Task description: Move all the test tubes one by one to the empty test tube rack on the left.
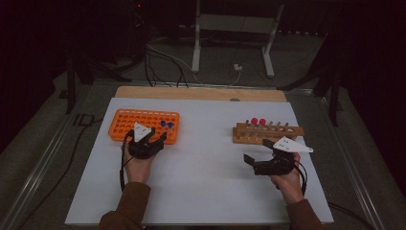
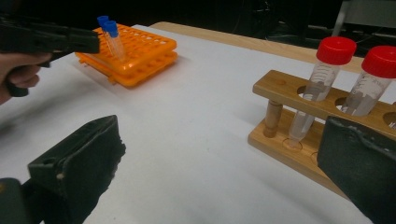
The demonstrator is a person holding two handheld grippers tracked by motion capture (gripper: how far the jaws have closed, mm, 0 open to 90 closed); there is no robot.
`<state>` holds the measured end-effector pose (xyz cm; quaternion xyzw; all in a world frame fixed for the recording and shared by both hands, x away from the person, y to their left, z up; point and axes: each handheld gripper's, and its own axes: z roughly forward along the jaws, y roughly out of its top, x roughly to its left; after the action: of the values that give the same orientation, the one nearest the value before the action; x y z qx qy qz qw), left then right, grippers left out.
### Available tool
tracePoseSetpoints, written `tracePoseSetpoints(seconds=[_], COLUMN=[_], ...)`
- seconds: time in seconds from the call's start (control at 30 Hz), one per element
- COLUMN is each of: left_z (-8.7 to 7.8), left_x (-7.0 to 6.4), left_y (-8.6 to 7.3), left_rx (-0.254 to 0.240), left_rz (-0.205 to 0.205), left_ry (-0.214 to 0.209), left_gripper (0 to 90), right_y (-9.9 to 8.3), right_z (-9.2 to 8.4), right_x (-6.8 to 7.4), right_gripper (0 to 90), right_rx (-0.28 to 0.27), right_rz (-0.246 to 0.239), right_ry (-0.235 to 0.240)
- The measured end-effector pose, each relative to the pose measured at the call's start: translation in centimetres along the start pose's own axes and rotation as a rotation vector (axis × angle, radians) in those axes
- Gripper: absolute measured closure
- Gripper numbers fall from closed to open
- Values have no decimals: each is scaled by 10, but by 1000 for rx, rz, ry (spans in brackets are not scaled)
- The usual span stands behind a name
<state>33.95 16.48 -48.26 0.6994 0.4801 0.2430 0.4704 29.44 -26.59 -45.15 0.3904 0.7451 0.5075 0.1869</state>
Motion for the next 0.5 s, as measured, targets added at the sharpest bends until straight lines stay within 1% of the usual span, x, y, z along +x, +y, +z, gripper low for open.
tracePoseSetpoints(seconds=[0.07,0.1,0.13,0.17,0.23,0.33,0.37,0.43,0.5], left_z=[-5,-8,-12,-14,-21,-33,-36,-44,-50], left_x=[-2,-3,-5,-6,-7,-12,-12,-14,-16], left_y=[0,-1,-1,-1,-1,2,2,1,-1], left_rx=[-10,-14,-22,-29,-43,-58,-64,-66,-69], left_rz=[-8,-4,-7,-11,-30,-21,-21,-17,-10], left_ry=[-22,-28,-34,-42,-60,-57,-60,-59,-60], left_gripper=[434,414,381,369,351,264,248,191,162], right_y=[0,0,0,0,0,1,1,2,4], right_z=[0,0,1,1,1,0,0,-1,-3], right_x=[0,0,1,1,1,1,0,-1,-3], right_gripper=[3,3,3,3,3,3,3,3,3], right_rx=[2,2,2,4,5,6,5,3,0], right_rz=[-4,-5,-5,-7,-12,-19,-20,-21,-19], right_ry=[-3,-4,-4,-4,-8,-17,-20,-26,-36])
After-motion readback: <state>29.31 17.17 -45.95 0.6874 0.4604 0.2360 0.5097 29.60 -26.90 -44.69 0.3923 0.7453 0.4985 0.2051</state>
